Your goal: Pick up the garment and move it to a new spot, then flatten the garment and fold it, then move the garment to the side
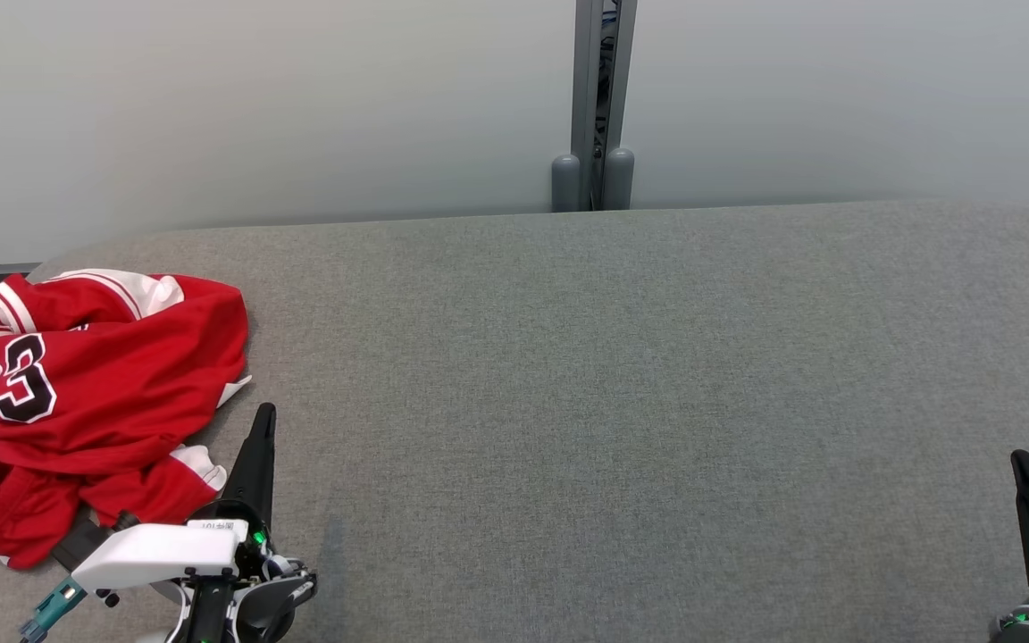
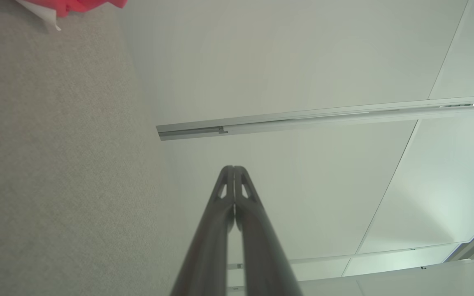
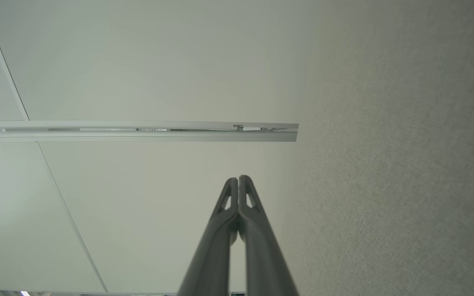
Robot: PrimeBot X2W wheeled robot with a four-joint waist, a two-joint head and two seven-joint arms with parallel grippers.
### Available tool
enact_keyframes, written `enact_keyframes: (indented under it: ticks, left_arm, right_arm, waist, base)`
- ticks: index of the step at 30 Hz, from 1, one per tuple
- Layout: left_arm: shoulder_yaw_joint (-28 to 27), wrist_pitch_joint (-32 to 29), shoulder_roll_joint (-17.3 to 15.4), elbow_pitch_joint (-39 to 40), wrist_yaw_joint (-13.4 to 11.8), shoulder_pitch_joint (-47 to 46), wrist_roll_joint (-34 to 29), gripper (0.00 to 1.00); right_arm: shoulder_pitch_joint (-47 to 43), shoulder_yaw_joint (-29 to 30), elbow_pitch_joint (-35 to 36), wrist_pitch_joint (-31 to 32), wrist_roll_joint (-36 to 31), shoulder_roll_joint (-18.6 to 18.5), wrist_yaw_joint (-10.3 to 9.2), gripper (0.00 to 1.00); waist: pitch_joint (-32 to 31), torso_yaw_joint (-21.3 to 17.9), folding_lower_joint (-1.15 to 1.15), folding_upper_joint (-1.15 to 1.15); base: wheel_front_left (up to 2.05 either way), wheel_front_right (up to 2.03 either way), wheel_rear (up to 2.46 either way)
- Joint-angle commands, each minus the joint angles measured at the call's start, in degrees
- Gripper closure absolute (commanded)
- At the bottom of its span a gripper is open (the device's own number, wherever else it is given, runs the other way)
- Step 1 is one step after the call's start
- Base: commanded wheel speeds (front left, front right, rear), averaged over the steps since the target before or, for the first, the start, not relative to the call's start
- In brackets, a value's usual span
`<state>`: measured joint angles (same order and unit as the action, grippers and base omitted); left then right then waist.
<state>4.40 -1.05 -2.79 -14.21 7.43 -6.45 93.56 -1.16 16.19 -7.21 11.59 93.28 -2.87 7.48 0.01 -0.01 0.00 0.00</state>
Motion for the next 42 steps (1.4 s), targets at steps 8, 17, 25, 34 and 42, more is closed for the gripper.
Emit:
enact_keyframes:
  ticks: [8,17,25,34,42]
  left_arm:
    - [0.1,0.0,0.1,-0.3,0.0,0.3,0.0,0.00]
    - [1.1,0.9,0.3,-1.9,0.0,2.1,-0.2,0.00]
    - [1.6,2.7,0.0,-0.9,0.0,1.4,-4.2,0.00]
    - [0.7,4.4,0.2,1.2,0.0,1.1,-16.2,0.00]
    - [0.6,5.8,0.2,3.5,-0.3,1.0,-25.7,0.00]
  right_arm:
    - [-0.1,-0.1,-0.4,0.0,0.0,0.2,0.01,0.00]
    - [-0.7,-2.3,-2.2,-1.5,-0.3,1.3,-0.08,0.00]
    - [1.0,-5.7,-2.5,-4.5,-4.5,0.8,-0.06,0.00]
    - [2.7,-8.5,-1.5,-7.4,-15.9,0.9,-0.03,0.00]
    - [4.2,-12.6,0.1,-9.7,-26.4,0.4,-0.01,0.00]
  waist:
    - [0.0,0.0,0.00,0.00]
    - [0.1,0.0,0.00,0.00]
    - [0.2,0.0,0.00,0.00]
    - [0.5,0.0,0.00,0.00]
    - [0.7,0.0,0.00,0.00]
  base:
    - [0.00,0.00,0.00]
    - [0.00,0.00,0.00]
    - [0.00,0.00,0.00]
    - [0.00,0.00,0.00]
    - [0.00,0.00,0.00]
